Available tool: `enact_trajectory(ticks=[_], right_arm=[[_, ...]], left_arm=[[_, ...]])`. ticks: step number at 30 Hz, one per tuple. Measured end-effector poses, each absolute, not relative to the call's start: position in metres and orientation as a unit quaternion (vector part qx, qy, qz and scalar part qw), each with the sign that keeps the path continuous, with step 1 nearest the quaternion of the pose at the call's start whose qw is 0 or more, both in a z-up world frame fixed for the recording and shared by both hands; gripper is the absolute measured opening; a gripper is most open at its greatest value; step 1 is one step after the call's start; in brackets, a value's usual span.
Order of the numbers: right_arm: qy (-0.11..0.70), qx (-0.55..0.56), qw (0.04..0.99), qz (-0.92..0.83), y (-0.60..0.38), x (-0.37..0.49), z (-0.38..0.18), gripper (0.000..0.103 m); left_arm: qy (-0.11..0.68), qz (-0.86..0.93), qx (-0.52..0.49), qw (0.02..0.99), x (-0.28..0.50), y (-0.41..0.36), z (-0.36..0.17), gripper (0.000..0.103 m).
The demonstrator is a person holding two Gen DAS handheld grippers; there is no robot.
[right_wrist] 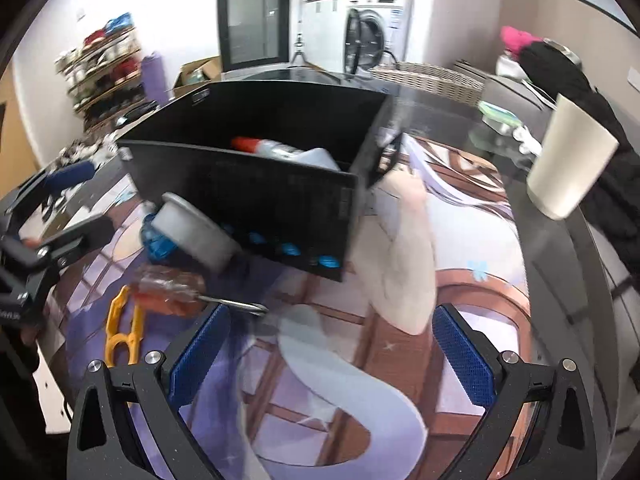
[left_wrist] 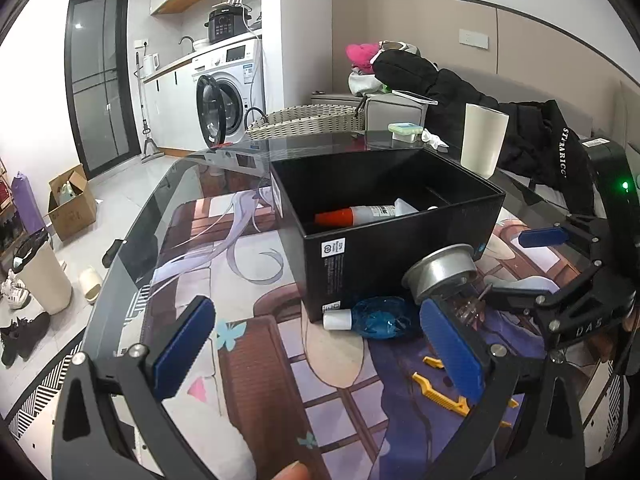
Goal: Organize rigid objects
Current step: 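Move the right gripper to the orange-handled screwdriver on the mat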
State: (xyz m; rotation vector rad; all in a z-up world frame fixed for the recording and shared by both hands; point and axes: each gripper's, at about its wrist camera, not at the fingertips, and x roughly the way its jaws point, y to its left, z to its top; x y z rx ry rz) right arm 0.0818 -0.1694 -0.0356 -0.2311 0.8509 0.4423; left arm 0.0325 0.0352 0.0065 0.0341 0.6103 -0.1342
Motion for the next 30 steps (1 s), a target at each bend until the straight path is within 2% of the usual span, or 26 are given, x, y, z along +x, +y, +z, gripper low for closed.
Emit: enact_trajectory(ticks=[6, 20, 30], right_arm=[[0.423, -0.065, 0.866, 0.259, -0.162, 0.074, -0.032, 0.103], [0.425, -0.062, 0.859, 0.279, -0.120, 0.071, -0.038, 0.103], [0.429, -0.048, 0.864, 0.260, -0.124, 0.077, -0.039, 0.103]], left_arm=[[0.302, -0.070, 0.005, 0.951, 0.034, 0.039, 0.007, 0.103], [0.315, -0.049, 0.011, 0.948, 0.027, 0.049, 0.005, 0.103], [0.317, -0.055, -0.011, 0.947, 0.029, 0.057, 0.004, 0.103]])
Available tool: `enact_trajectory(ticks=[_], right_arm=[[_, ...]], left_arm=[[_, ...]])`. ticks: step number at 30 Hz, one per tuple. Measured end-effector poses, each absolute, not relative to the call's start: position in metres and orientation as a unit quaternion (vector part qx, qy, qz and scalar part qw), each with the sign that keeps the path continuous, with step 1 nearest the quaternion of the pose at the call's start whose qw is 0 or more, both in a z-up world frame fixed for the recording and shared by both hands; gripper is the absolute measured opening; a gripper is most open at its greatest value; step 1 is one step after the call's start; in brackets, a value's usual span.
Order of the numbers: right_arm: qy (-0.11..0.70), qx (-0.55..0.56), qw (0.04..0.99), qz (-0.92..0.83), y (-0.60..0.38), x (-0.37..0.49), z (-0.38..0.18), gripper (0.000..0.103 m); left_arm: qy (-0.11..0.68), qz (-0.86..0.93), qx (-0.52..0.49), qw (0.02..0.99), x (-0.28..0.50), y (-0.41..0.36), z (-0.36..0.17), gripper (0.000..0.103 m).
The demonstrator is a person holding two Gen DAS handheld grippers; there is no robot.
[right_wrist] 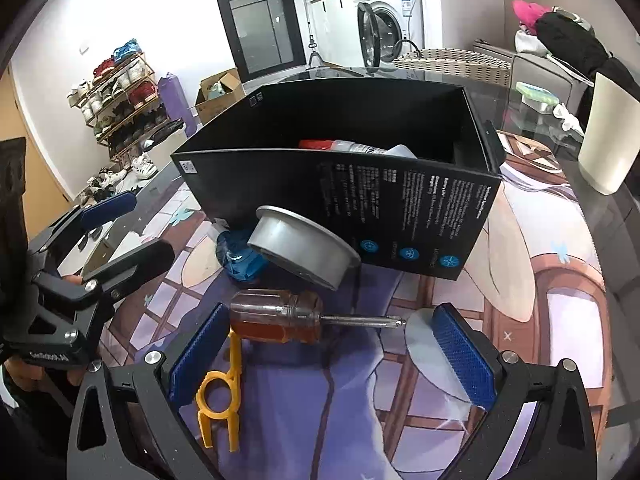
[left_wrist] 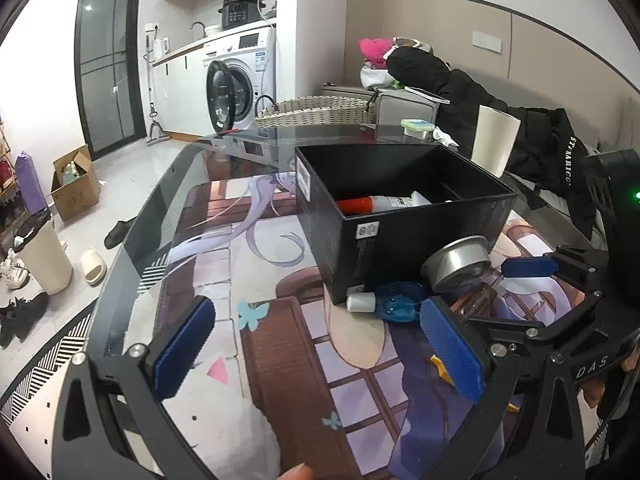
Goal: Organize rigid objects
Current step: 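Move the right gripper to the orange-handled screwdriver on the mat, then close the right gripper on the screwdriver handle and lift it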
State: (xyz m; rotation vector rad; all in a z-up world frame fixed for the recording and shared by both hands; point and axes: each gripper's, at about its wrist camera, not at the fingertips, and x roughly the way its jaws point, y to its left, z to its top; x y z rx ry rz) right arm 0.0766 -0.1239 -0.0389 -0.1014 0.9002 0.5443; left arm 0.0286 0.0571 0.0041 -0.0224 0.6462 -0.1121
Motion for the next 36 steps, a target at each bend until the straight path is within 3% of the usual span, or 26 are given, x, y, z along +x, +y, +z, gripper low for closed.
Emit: enact_trajectory(ticks=[31, 36], right_arm=[[0.432, -0.117, 0.864, 0.229, -0.135, 0.095, -0.046, 0.102], [0.421, -0.115, 0.869, 0.232, -0.133, 0.086, -0.043, 0.086]], left_arm=[[0.314, -0.064, -0.018, 0.947, 0.026, 0.058, 0.004, 0.103], [0.315, -0.062, -0.018, 0.947, 0.026, 0.057, 0.004, 0.103]])
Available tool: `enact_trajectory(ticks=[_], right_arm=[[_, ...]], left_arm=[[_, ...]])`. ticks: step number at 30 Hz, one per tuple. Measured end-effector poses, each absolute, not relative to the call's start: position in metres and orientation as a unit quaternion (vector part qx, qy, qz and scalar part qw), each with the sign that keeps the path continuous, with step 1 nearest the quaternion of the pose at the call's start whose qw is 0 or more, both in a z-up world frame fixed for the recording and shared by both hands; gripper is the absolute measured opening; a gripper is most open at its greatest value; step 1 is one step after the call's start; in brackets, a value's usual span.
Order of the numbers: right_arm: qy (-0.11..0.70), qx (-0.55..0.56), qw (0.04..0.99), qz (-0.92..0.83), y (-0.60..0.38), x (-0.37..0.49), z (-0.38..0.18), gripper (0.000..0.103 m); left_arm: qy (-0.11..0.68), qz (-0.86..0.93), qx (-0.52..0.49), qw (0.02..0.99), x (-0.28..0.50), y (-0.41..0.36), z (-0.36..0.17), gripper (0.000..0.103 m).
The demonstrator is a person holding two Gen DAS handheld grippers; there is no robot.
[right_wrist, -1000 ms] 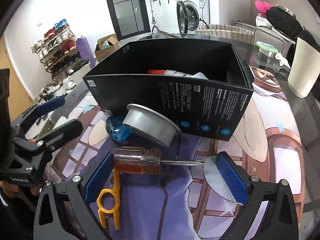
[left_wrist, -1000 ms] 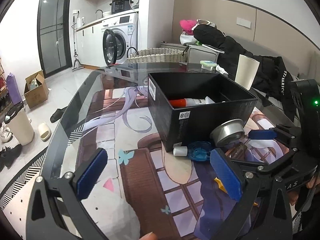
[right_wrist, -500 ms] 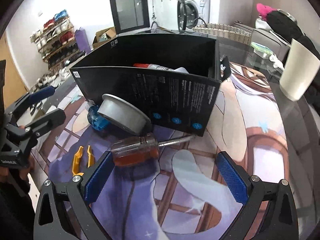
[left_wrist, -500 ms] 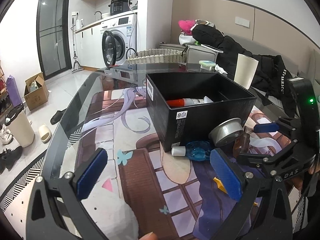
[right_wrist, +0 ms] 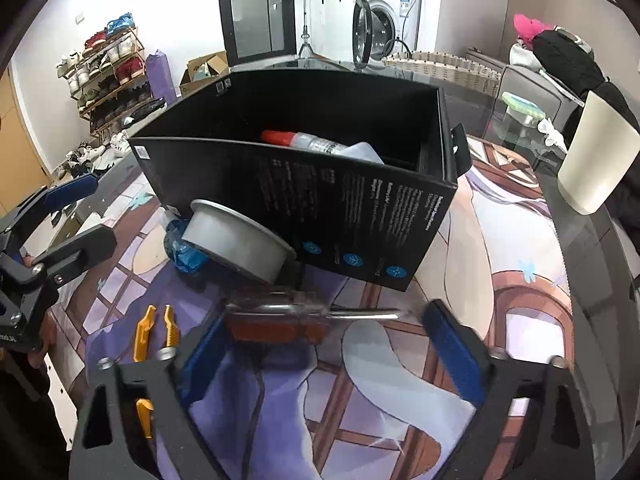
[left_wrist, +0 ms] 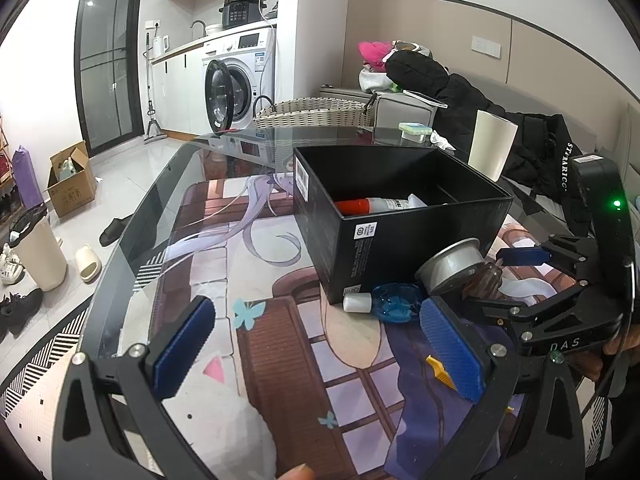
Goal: Organize rigid objects
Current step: 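Close the right gripper on the screwdriver handle and lift it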
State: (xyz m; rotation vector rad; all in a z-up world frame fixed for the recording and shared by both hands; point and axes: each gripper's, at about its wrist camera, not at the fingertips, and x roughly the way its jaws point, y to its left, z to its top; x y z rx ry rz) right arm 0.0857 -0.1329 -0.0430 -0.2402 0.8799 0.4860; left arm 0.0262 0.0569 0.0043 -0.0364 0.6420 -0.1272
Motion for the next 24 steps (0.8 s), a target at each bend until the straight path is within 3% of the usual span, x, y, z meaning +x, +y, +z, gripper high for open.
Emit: enact_trajectory(ticks=[15, 24], right_arm=[[0.389, -0.099, 0.882, 0.245, -0.157, 0.062, -0.028, 0.086], [0.378, -0.091, 0.886, 0.251, -0.176, 0.051, -0.022, 0.086]], left_arm=[[0.331, -0.122, 0.025, 0.935, 0.018, 0.038, 0.008, 0.103], [0.384, -0.215, 0.085, 0.894, 0.006, -0.002, -0.014, 0.103]])
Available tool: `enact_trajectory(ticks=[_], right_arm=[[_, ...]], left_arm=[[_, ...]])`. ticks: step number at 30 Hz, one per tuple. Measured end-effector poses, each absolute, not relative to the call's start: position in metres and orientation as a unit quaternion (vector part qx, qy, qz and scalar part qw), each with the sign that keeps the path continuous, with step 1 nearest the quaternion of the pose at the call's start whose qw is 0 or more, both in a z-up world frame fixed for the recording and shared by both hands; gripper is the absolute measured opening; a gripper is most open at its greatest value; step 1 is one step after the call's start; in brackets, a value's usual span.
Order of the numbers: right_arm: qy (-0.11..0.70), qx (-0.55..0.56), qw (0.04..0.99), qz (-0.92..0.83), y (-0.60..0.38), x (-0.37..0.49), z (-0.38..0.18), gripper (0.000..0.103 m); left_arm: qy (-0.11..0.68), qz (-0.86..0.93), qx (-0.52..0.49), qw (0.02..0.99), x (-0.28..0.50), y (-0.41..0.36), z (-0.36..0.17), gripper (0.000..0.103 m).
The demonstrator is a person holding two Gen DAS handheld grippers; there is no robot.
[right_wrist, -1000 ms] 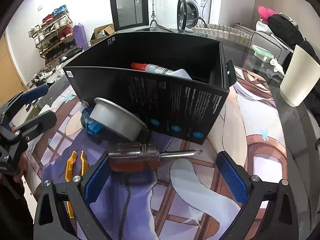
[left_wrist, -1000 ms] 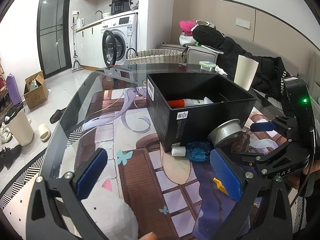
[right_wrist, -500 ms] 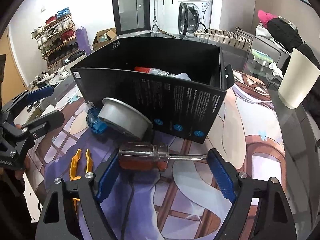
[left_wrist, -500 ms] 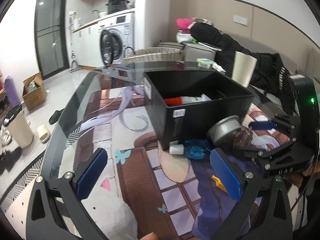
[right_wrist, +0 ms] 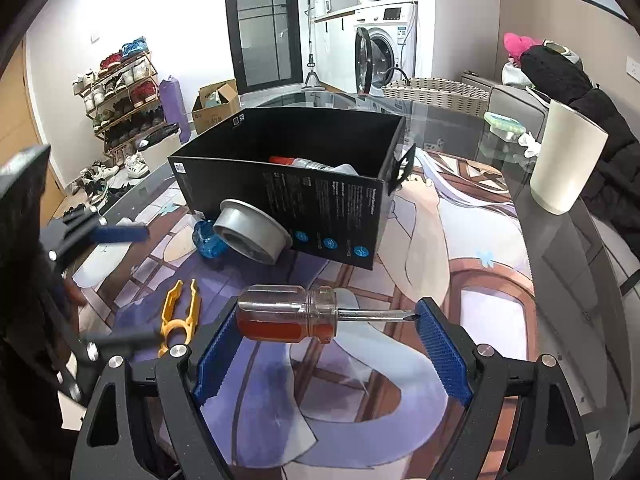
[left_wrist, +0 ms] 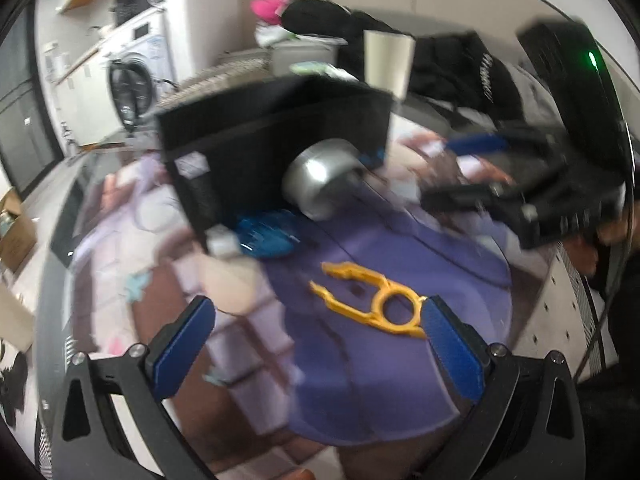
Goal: Organize rigid objects
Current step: 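Grasp the yellow plastic clip tool with the left gripper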
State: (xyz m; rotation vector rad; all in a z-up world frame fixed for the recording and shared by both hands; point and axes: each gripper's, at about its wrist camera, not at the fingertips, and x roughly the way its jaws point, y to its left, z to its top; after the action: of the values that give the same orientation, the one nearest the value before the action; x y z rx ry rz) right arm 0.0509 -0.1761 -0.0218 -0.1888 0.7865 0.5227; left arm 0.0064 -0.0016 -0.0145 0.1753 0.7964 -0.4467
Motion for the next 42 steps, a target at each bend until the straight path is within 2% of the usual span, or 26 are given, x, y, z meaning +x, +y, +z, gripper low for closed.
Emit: enact_trajectory(ticks=[13, 21, 34, 37, 42], right_arm=[[0.380, -0.085, 0.885, 0.253, -0.185, 0.053, -0.026, 0.086], [0.378, -0.084, 0.888, 0.249, -0.191, 0.052, -0.024, 0.086], [0.378, -0.088, 0.885, 0.259, -0.186, 0.052, -0.025, 0.086], [0.378, -0.089, 0.884, 0.260, -0.184, 0.053, -0.025, 0.086], [0.377, -0.093, 0.884, 0.259, -0.186, 0.052, -0.024, 0.086]], left_arm=[[0.391, -0.253, 0.064, 0.882, 0.006, -0.017, -0.012, 0.103], [0.401, -0.243, 0.091, 0.879, 0.012, -0.042, -0.018, 0.103], [0.412, -0.186, 0.048, 0.891, 0.020, -0.003, -0.019, 0.103], [0.410, -0.191, 0.048, 0.890, 0.020, -0.010, -0.020, 0.101], [0.395, -0.211, 0.081, 0.890, 0.017, -0.027, -0.016, 0.077]])
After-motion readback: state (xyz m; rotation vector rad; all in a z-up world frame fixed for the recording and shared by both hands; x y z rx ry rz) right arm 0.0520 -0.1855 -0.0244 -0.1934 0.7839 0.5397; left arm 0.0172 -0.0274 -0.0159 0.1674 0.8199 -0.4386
